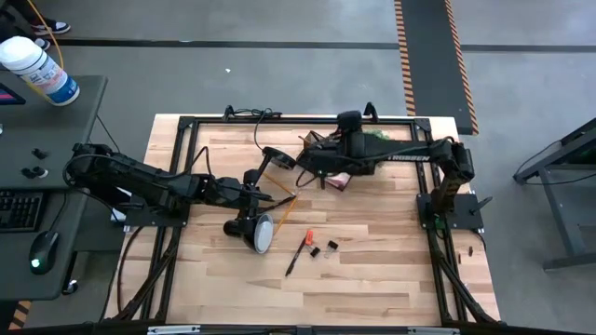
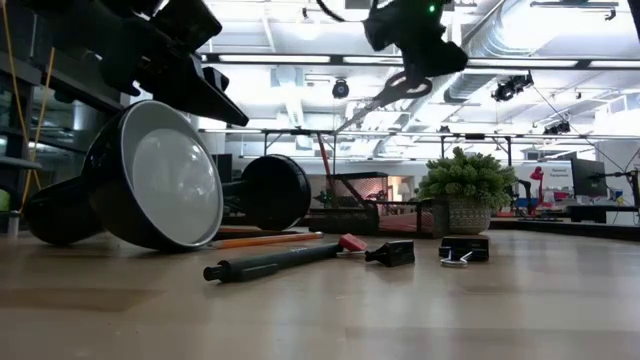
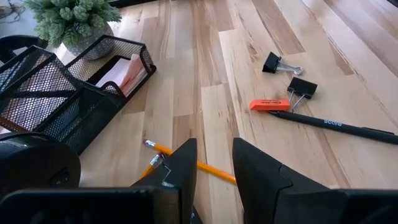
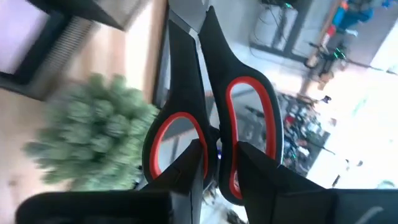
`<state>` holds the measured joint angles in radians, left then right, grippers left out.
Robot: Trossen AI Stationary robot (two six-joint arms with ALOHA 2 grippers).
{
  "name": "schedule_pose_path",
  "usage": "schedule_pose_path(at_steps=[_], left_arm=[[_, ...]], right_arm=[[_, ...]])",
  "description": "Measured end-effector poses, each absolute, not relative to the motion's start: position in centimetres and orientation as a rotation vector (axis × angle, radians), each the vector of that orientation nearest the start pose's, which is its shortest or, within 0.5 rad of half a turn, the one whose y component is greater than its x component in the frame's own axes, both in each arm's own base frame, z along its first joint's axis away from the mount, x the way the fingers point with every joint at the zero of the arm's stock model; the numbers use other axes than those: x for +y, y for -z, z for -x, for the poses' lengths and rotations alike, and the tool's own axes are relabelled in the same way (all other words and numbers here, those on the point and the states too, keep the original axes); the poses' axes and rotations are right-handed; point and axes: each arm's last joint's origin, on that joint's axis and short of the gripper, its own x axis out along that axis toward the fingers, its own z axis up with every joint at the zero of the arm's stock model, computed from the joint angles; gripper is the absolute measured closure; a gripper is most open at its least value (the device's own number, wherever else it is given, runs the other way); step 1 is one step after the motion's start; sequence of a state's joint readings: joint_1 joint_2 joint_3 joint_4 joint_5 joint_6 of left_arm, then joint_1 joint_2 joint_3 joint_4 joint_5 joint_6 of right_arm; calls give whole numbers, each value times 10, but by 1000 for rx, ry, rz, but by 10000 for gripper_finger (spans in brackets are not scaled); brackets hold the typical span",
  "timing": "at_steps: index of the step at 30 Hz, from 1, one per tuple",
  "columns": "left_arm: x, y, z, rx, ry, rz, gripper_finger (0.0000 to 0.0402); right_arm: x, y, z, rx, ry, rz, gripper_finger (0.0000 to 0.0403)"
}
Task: Pick and place office supplies into organizer
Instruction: Put the scissors into the desk organizer
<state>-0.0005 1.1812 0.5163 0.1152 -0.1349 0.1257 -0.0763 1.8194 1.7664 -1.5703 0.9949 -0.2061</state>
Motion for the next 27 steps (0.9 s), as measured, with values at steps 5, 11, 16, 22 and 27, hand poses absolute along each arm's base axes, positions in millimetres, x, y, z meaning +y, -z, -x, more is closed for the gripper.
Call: schedule_pose_path(at_steps=[5, 11, 16, 22, 27], left_arm=[[4, -193, -231, 565, -96, -160, 309], [4, -193, -231, 566, -96, -160, 309], [4, -193, -231, 567, -96, -160, 309], [4, -192, -231, 569, -96, -160, 309], [4, -192, -231, 570, -96, -160, 309]], right_arm=[[-75, -321, -322, 1687, 687, 894, 333], [-93, -307, -327, 1793, 635, 931, 326], [-97, -288, -340, 1863, 615, 1027, 328], [-93, -275, -350, 1925, 552, 1178, 325], [-89, -269, -354, 1959, 444, 1218, 322]])
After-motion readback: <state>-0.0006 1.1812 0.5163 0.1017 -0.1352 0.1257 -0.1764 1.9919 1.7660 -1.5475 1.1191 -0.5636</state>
